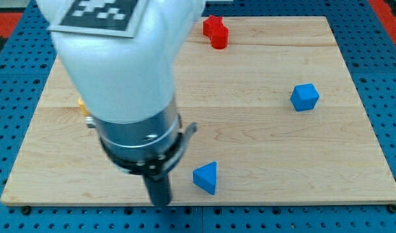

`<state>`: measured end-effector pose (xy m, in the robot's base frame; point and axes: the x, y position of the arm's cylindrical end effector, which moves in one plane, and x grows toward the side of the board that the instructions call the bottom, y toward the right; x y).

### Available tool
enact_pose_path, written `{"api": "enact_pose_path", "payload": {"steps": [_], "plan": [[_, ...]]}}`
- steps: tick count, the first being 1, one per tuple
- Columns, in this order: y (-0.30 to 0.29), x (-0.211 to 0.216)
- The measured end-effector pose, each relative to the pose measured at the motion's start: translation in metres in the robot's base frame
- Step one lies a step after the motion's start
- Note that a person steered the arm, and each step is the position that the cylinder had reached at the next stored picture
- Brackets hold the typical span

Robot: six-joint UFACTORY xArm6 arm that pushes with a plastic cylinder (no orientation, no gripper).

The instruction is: Move the blue triangle to the bottom of the blue cube

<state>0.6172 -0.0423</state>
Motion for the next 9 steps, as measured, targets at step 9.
{"api": "enact_pose_path", "payload": {"steps": [9], "plan": [[0.066, -0.154]]}}
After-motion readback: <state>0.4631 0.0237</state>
